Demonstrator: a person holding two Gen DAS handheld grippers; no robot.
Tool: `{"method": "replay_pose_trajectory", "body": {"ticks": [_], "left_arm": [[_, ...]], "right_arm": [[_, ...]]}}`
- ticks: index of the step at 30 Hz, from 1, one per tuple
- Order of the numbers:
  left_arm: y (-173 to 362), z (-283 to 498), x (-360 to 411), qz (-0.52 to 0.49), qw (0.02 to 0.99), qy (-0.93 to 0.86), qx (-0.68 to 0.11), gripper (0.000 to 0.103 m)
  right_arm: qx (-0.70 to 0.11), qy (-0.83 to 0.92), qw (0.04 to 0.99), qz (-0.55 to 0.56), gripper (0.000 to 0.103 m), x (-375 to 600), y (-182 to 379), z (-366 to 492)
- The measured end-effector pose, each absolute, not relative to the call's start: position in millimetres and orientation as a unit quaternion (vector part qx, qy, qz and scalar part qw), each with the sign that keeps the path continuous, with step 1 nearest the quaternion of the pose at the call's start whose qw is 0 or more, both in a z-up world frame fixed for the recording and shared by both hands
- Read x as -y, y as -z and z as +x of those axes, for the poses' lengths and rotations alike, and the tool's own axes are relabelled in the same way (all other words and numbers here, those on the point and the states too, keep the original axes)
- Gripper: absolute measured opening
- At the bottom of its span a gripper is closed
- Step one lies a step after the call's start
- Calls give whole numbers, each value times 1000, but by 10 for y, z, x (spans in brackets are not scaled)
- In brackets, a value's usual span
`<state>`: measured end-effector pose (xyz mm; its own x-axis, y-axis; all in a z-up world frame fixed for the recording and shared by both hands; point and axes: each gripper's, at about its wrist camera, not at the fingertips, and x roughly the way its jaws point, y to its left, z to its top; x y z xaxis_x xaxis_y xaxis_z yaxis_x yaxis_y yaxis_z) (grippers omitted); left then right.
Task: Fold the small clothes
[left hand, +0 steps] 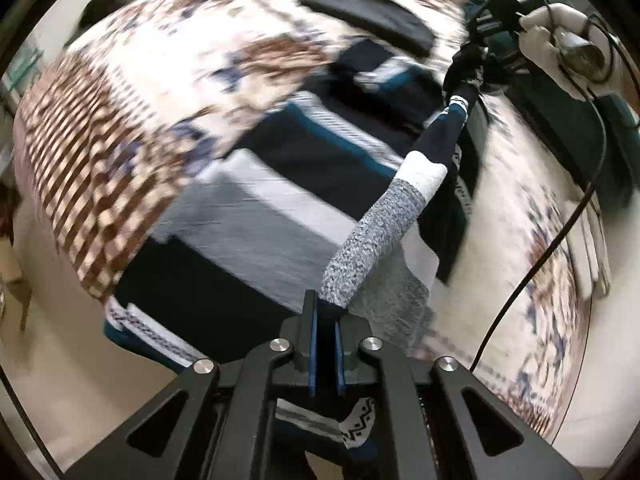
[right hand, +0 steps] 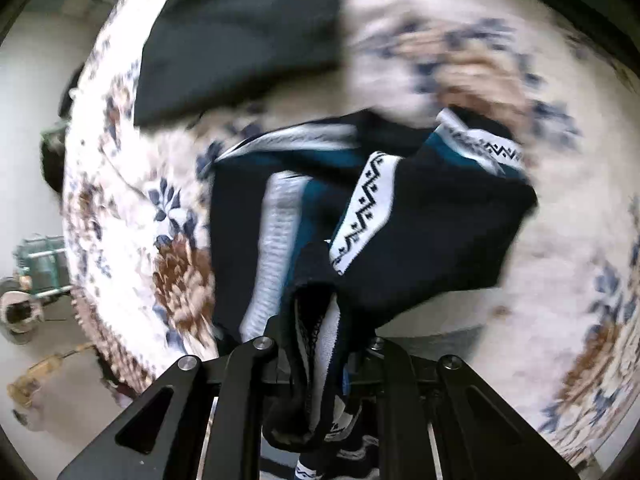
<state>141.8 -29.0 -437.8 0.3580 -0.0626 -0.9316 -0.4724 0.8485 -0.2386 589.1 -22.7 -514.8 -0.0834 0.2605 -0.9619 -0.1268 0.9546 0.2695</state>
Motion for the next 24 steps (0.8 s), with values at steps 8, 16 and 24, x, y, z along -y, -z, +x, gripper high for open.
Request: {"method": "replay_pose_trajectory", "body": {"ticks": [8, 16, 24], "left_arm": [[4962, 1148, -656, -295, 729, -179, -591, 6], [5044, 471, -1516, -423, 683, -208, -558, 34], [4887, 970, -1140, -337, 734, -105, -581, 59]], "right_arm": [[-742, -143, 655, 11, 58, -905, 5719, 5724], [-719, -232, 654, 25, 75, -564, 5165, 5111], [-785, -212, 577, 76, 74, 28, 5733, 3941]]}}
